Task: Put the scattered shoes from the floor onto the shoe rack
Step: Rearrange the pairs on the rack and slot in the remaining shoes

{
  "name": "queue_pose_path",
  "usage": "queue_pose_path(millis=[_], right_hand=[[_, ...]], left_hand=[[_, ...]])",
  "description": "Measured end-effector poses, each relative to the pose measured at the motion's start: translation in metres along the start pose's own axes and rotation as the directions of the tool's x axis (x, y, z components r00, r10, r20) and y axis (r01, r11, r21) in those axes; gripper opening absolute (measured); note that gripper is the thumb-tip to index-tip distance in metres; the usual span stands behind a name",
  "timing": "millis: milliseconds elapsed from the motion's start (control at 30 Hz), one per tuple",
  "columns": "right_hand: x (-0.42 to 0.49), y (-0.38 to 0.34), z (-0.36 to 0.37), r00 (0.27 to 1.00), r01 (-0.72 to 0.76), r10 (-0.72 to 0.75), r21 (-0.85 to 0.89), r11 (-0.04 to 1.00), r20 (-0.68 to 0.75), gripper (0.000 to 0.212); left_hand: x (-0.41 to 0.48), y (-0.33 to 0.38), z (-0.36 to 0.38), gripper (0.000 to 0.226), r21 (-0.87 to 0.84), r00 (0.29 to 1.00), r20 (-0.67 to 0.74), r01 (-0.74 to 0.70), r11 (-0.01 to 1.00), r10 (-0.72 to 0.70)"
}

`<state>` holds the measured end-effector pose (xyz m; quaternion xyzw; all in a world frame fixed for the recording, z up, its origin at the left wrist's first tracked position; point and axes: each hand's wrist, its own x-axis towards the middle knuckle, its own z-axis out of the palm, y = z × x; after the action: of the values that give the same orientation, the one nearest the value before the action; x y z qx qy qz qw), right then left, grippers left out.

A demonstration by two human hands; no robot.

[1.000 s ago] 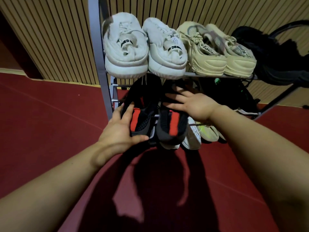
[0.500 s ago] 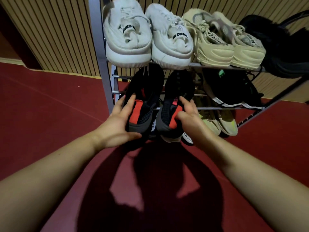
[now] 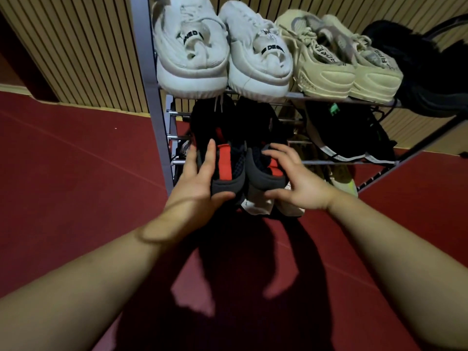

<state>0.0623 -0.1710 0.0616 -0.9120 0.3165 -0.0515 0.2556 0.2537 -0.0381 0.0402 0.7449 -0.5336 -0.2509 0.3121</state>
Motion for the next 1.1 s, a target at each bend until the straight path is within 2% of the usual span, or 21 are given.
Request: queue_pose_path(millis=[67, 133, 233, 300, 400, 467, 567, 733, 867, 900, 933, 1000, 1033, 1100], right_hand=[[0.001, 0.004, 0.000, 1.000, 0.002, -0.003, -0.027, 1.000, -0.030, 0.096], [-0.004, 0.003, 0.008, 0.992, -0.065, 0.065, 0.008, 0.998, -0.106, 0.110], [-0.012, 0.001, 0.023, 0.946, -0.198, 0.248, 0.233, 0.952, -0.210, 0.123], [-0.013, -0.001, 0.033, 0.929, -0.206, 0.283, 0.300, 0.932, -0.241, 0.122], [-0.014, -0.004, 0.038, 0.908, -0.217, 0.300, 0.285, 0.934, -0.291, 0.112], [-0.015, -0.003, 0.038, 0.905, -0.199, 0.292, 0.299, 0.933, -0.308, 0.109], [-0.010, -0.001, 0.036, 0.904, -0.212, 0.289, 0.256, 0.943, -0.314, 0.111], [0.009, -0.001, 0.028, 0.920, -0.244, 0.277, 0.148, 0.959, -0.279, 0.102], [0.004, 0.009, 0.012, 0.932, -0.299, 0.287, -0.018, 0.954, -0.221, 0.087], [0.004, 0.015, 0.004, 0.905, -0.337, 0.316, -0.030, 0.941, -0.284, 0.081], [0.004, 0.024, -0.004, 0.846, -0.408, 0.374, -0.011, 0.913, -0.381, 0.076], [0.006, 0.045, -0.024, 0.663, -0.605, 0.531, 0.041, 0.795, -0.527, 0.073], [0.006, 0.056, -0.031, 0.593, -0.704, 0.607, 0.025, 0.710, -0.529, 0.076], [0.005, 0.074, -0.039, 0.515, -0.840, 0.741, -0.084, 0.536, -0.430, 0.080]], left_hand=[[0.006, 0.004, 0.008, 0.106, 0.012, 0.999, -0.025, 0.042, 0.999, -0.042], [0.006, 0.003, 0.011, 0.111, 0.033, 0.996, -0.079, 0.053, 0.998, -0.050], [0.001, -0.006, 0.006, 0.121, 0.026, 0.988, -0.150, 0.052, 0.998, -0.048], [-0.001, -0.013, 0.002, 0.123, 0.024, 0.990, -0.135, 0.050, 0.998, -0.047], [0.001, -0.018, 0.002, 0.114, 0.132, 0.994, -0.102, 0.042, 0.990, -0.029], [0.005, -0.020, 0.003, 0.117, 0.175, 0.994, -0.104, 0.038, 0.984, -0.020], [0.011, -0.023, 0.004, 0.121, 0.153, 0.990, -0.130, 0.076, 0.985, -0.057], [0.020, -0.007, 0.005, 0.090, 0.298, 0.966, -0.220, 0.200, 0.933, -0.137], [0.010, 0.004, 0.014, 0.092, 0.243, 0.956, -0.290, 0.122, 0.962, -0.047], [0.009, 0.005, 0.015, 0.092, 0.254, 0.948, -0.317, 0.080, 0.964, 0.005], [0.010, 0.006, 0.015, 0.092, 0.315, 0.937, -0.335, 0.013, 0.949, 0.098], [0.017, 0.007, 0.018, 0.087, 0.513, 0.891, -0.284, -0.170, 0.842, 0.353], [0.020, 0.006, 0.021, 0.083, 0.577, 0.870, -0.227, -0.242, 0.780, 0.438], [0.022, 0.006, 0.028, 0.078, 0.628, 0.862, -0.120, -0.319, 0.710, 0.493]])
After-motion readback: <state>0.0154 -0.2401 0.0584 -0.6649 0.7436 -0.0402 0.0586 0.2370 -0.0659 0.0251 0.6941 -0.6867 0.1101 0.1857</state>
